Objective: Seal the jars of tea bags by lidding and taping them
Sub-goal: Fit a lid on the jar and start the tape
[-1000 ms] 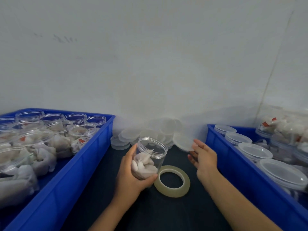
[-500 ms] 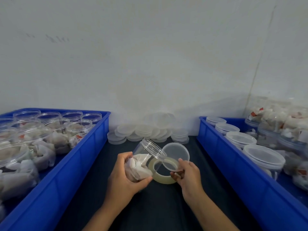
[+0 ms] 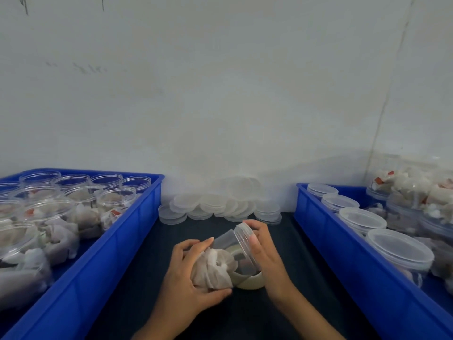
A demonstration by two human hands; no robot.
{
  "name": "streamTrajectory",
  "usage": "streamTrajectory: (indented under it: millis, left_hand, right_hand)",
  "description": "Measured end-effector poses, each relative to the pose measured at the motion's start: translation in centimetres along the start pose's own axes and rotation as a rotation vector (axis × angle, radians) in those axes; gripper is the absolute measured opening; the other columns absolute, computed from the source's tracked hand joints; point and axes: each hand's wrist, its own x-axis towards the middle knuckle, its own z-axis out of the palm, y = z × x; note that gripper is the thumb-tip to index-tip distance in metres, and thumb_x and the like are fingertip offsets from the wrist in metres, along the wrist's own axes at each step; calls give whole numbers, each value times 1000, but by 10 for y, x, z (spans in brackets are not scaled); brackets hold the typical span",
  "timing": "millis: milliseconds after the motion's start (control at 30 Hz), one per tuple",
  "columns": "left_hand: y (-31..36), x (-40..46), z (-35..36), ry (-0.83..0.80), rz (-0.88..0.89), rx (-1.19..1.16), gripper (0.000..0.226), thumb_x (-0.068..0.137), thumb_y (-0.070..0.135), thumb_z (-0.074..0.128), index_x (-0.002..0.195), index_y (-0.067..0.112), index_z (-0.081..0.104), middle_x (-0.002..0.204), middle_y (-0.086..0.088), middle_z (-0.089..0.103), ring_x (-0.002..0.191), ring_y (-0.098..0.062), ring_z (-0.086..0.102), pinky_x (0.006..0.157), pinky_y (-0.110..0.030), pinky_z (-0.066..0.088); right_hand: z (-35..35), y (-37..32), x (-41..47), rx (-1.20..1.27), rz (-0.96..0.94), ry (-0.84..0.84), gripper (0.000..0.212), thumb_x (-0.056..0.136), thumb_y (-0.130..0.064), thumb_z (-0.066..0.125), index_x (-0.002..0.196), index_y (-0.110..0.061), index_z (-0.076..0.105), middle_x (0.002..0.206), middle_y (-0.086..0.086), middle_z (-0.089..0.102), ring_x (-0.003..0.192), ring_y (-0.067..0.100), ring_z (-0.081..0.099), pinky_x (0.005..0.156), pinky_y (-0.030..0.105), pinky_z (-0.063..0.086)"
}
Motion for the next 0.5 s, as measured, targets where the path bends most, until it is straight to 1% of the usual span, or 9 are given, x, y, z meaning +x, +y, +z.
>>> streamTrajectory:
  millis: [100,133,200,233,267,300,367,433,500]
  left_hand:
    - [-3,0,0,18,-32,-64,91,43,53,90,121,65,44,121,37,37,114,15,44,83,-8,41]
    - [-2,1,-1,14,-57,-113,92,42,53,91,120,66,46,121,35,43,113,11,49,85,-11,43]
    - [-2,5,-4,-20,-128,-218,92,38,52,94,119,62,52,121,23,57,110,0,59,90,-22,51]
    - [-2,6,-5,-45,-154,-255,91,37,51,94,118,59,55,120,17,61,108,-4,62,91,-26,53]
    - [-2,6,-5,-62,-166,-278,90,36,51,94,117,58,56,119,15,63,107,-6,64,89,-26,54]
    - [-3,5,-5,-66,-172,-293,91,34,51,95,117,57,56,118,14,64,105,-5,64,85,-23,55]
    - [-5,2,-3,-34,-223,-360,103,27,45,95,119,55,50,116,11,63,102,-5,65,77,-16,53]
    - [-6,-2,1,-6,-346,-500,118,20,37,94,124,48,40,117,7,58,101,-10,65,75,-19,52]
    - [-5,-2,4,-11,-412,-625,116,22,34,93,124,45,39,119,4,58,102,-16,66,76,-26,55]
  right_hand:
    - [1,2,6,-109,-76,-42,42,89,-53,48,130,-42,49,119,-9,56,110,6,57,93,24,49]
    - [2,4,7,-127,-95,-35,41,89,-54,48,129,-46,50,120,-9,54,110,5,57,93,23,49]
    - [6,5,7,-130,-117,0,35,88,-53,50,123,-50,52,118,-6,53,100,5,61,85,24,53]
    - [7,6,6,-127,-126,19,33,88,-53,50,121,-51,53,117,-5,53,97,6,61,80,23,55]
    - [9,6,6,-132,-140,33,32,88,-55,50,120,-51,53,116,-5,52,96,6,61,77,22,54]
    - [10,6,7,-147,-156,42,34,87,-57,50,119,-51,53,115,-7,52,98,6,60,76,22,54]
    - [11,7,7,-165,-179,46,37,84,-58,49,120,-49,54,115,-8,51,105,8,57,82,27,54]
    - [14,9,6,-148,-190,70,37,82,-56,49,118,-49,55,114,-7,50,104,9,57,86,34,53]
    - [17,11,4,-133,-188,107,36,81,-55,48,116,-50,55,114,-6,50,100,11,59,85,38,54]
